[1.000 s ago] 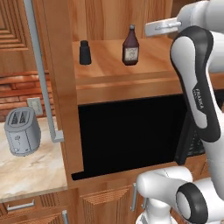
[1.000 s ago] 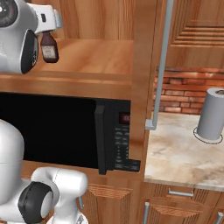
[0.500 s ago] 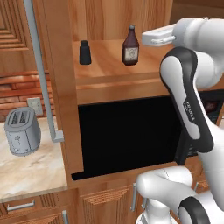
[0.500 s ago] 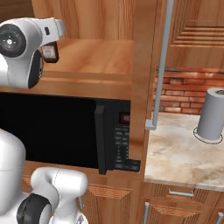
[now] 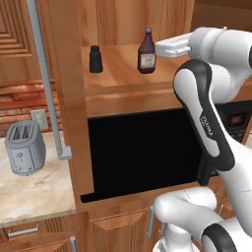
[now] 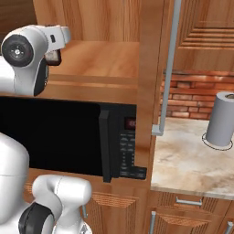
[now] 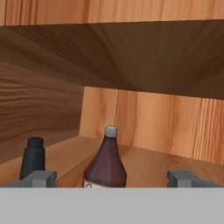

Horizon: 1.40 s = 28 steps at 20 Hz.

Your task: Collect the paprika, ketchup, and shaker from the cabinet and place them next to the stove.

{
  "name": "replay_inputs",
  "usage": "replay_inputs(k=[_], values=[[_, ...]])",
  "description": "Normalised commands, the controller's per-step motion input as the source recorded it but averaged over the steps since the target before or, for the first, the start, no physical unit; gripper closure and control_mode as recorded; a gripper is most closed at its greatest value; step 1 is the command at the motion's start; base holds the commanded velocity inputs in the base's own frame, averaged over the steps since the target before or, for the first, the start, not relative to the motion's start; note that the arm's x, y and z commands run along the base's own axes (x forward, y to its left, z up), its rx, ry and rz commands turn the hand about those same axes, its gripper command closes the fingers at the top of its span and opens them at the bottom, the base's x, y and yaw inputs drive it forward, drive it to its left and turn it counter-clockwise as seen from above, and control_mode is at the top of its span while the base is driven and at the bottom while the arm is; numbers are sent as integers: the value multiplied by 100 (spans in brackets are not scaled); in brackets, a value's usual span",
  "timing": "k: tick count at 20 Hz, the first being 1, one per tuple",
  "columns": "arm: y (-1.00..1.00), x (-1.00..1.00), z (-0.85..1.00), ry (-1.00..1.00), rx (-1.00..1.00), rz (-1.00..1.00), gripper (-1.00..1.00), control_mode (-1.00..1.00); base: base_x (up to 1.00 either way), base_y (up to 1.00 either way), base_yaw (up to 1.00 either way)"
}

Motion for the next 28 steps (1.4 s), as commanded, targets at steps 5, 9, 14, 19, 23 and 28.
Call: replay_inputs(k=[5,9,14,19,23,28], values=[[11,9,0,10,0,0,-100,-100,0,0,0],[5,9,1,12,0,0,-100,-100,0,0,0],[0,15,11,7,2,0,-100,-100,0,0,0],[0,20,14,4,0,0,-100,-100,0,0,0],[4,16,1,1,0,0,-100,-100,0,0,0],[1,10,0,0,0,0,-100,-100,0,0,0]])
